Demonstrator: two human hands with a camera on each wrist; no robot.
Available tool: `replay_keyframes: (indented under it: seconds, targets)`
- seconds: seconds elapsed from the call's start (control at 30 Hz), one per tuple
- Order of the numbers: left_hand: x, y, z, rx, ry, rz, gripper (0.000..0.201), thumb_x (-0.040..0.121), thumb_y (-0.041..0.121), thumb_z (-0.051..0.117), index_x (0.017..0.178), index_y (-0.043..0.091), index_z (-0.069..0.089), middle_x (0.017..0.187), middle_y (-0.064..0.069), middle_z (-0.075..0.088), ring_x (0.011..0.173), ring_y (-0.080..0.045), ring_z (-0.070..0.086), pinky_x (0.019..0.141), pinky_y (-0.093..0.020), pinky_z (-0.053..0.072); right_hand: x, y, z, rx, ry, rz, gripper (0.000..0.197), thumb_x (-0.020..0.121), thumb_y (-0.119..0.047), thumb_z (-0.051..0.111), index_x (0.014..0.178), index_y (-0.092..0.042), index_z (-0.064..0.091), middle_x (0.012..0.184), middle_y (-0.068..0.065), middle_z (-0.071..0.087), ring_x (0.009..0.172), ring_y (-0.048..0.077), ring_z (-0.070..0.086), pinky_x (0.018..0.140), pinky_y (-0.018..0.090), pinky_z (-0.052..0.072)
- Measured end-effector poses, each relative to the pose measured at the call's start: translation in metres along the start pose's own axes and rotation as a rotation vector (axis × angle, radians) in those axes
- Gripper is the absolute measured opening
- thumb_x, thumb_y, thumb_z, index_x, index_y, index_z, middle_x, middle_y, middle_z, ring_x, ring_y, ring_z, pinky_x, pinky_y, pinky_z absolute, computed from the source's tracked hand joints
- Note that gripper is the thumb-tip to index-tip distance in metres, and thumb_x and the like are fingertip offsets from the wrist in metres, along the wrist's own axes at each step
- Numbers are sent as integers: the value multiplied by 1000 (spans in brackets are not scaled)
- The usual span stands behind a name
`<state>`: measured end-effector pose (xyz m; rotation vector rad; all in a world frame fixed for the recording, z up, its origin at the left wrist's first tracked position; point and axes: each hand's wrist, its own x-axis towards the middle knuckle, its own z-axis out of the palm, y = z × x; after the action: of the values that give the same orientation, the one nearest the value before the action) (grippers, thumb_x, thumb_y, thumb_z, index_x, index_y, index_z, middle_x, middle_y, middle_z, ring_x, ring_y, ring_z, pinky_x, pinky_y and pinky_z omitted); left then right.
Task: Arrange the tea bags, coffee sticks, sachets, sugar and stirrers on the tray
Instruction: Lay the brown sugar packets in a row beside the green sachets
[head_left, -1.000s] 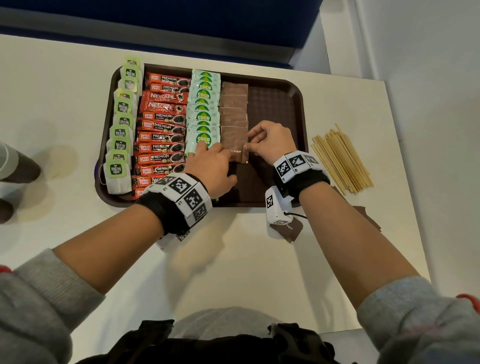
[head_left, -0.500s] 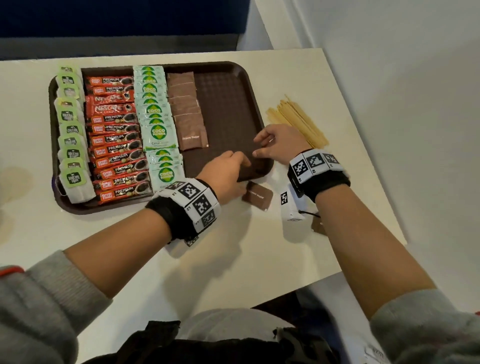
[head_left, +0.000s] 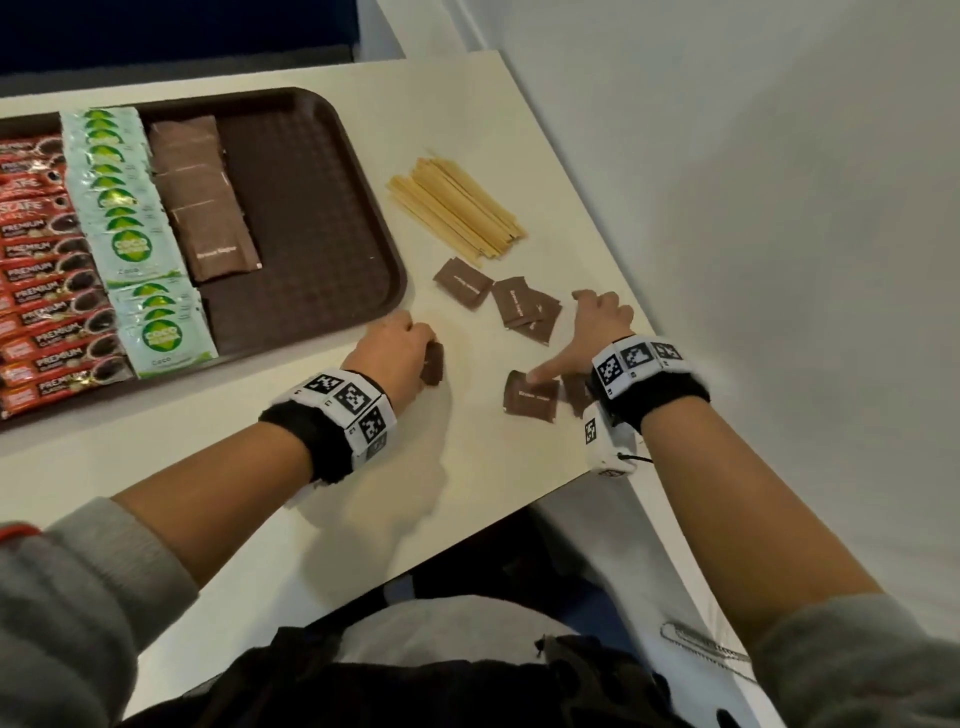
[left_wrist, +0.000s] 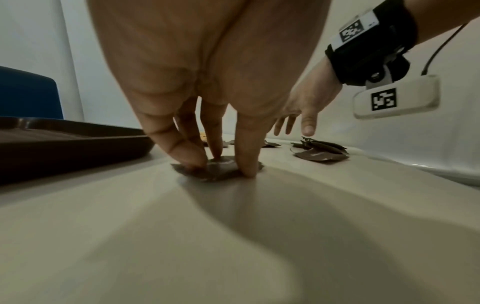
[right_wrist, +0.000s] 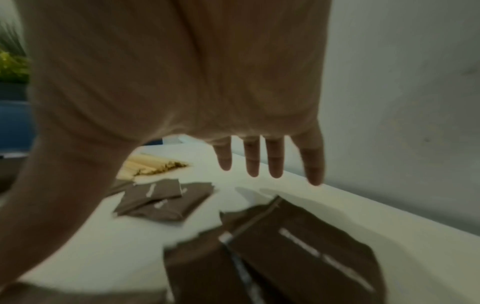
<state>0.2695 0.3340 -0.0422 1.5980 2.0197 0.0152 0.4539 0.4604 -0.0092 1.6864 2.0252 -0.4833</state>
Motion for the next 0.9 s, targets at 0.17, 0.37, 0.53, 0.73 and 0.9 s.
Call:
replay_keyframes:
  seconds: [0.17,0.37,0.53,0.73,0.9]
  targets:
    - [19,22,3,92,-27,-64,48,86,32,66,124,9,49,124,-13,48,119,-32,39,97,-40,39,-2,15,19,-54,-37,29,128,53,-64,80,144,-5,12,146,18,17,135,38,21,108,47,29]
    - [43,41,-8,-34,8,-48,35,92,23,59,120,7,48,117,-19,60,110,-37,53,89,-40,45,8,17,21,106,-5,-11,113,48,-49,89,131,-5,26,132,15,31,122,35,39,94,44,41]
    - [68,44,-26,-244,79,-79,67,84,14,70,140,10,32,128,-16,57,115,-37,53,89,-39,44,14,18,16,166,-59,-32,104,48,-41,91,125,-2,32,128,12,37,119,33,46,93,42,45]
    - [84,49,-24,-192,58,-192,66,78,26,78,128,5,41,115,-18,60,106,-36,57,83,-41,47,19,22,9,200,-100,-66,87,58,-34,89,122,0,40,121,11,54,114,25,54,79,28,43]
    - [84,48,-23,-129,76,-227,58,76,31,78,116,2,49,122,-17,42,105,-36,53,88,-41,46,20,19,11,164,-117,-116,71,54,-38,90,107,-6,56,116,11,56,107,27,56,88,36,51]
